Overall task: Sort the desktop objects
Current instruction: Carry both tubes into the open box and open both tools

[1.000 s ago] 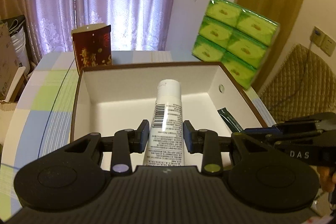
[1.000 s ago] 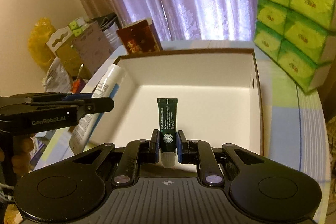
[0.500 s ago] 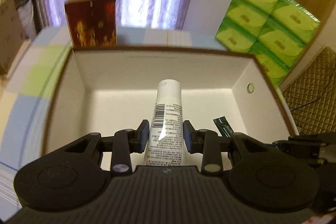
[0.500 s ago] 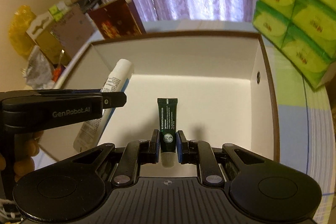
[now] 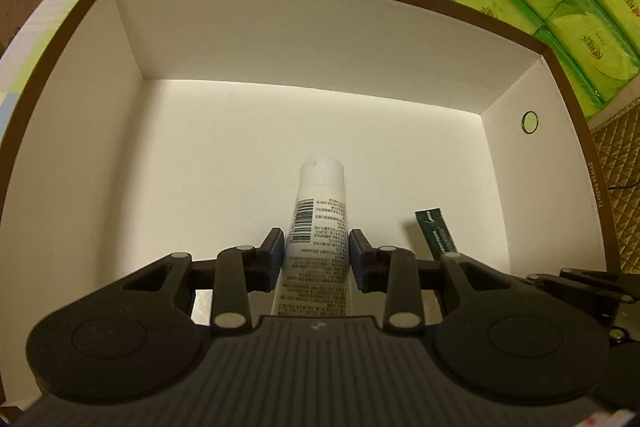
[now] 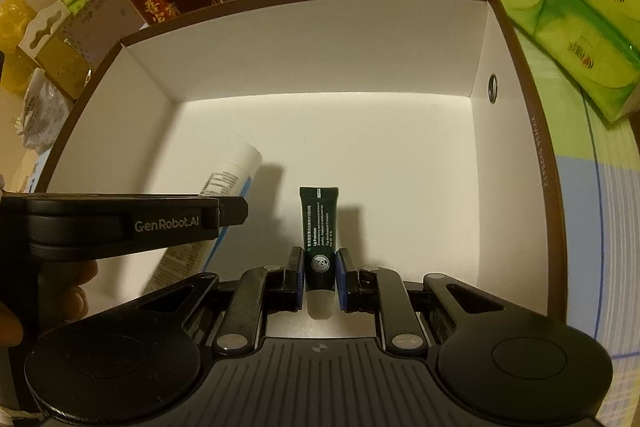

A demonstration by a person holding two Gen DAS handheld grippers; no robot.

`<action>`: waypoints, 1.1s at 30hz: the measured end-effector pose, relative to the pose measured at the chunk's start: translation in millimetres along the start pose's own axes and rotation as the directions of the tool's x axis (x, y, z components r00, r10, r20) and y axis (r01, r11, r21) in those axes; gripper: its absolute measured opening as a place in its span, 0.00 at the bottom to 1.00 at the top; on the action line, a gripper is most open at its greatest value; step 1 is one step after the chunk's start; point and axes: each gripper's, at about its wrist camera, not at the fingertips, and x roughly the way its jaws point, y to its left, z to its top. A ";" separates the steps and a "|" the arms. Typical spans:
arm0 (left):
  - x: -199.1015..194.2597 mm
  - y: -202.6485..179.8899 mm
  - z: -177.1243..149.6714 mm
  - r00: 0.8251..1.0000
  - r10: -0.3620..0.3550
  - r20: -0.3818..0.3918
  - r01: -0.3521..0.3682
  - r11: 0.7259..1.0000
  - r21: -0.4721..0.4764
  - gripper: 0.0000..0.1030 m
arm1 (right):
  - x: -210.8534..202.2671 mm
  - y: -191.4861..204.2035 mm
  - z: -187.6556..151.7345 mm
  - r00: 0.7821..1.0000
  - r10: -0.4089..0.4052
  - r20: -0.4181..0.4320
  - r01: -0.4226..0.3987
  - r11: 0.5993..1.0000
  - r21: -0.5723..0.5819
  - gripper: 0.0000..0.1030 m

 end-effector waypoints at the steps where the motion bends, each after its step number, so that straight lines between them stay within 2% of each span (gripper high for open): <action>1: -0.3 1.1 0.0 1.000 -0.002 0.000 0.002 1.000 0.001 0.28 | 0.7 -0.3 0.1 1.000 0.003 -0.004 -0.003 1.000 0.003 0.12; 13: -17.7 6.1 7.2 0.999 -0.002 0.044 0.000 0.999 0.053 0.29 | 2.0 11.3 2.1 1.000 0.022 -0.017 -0.022 1.000 0.009 0.12; 15: -21.8 8.1 7.4 0.999 0.006 0.052 -0.009 0.998 0.062 0.30 | 2.0 15.7 2.3 1.000 0.022 -0.011 -0.022 1.000 -0.004 0.13; 16: -23.5 9.1 7.4 0.998 0.009 0.055 -0.012 0.998 0.066 0.34 | 3.1 17.6 2.4 1.000 0.020 -0.009 -0.020 1.000 -0.010 0.13; 17: -24.9 10.5 7.6 0.998 0.012 0.060 -0.017 0.998 0.068 0.39 | 3.6 20.7 2.0 1.000 0.018 -0.014 -0.018 0.999 -0.031 0.20; 18: -26.9 11.7 7.3 0.998 0.017 0.064 -0.022 0.997 0.074 0.41 | 3.4 23.3 0.9 1.000 0.005 -0.010 -0.005 0.999 -0.047 0.43; 20: -31.9 13.7 5.5 0.996 0.031 0.078 -0.038 0.996 0.084 0.46 | -2.0 26.9 -3.3 0.999 -0.033 0.032 0.035 0.997 -0.076 0.71; 24: -40.6 19.0 0.7 0.995 0.047 0.087 -0.056 0.994 0.098 0.54 | -9.5 27.1 -8.3 0.999 -0.034 0.042 0.037 0.996 -0.082 0.73; 27: -45.6 21.0 -4.4 0.994 0.064 0.089 -0.073 0.992 0.108 0.66 | -13.7 26.1 -11.1 0.999 -0.041 0.036 0.044 0.996 -0.079 0.77; 33: -55.4 18.8 -14.1 0.992 0.082 0.091 -0.093 0.988 0.124 0.74 | -22.5 27.8 -14.9 0.997 -0.056 0.044 0.059 0.995 -0.076 0.87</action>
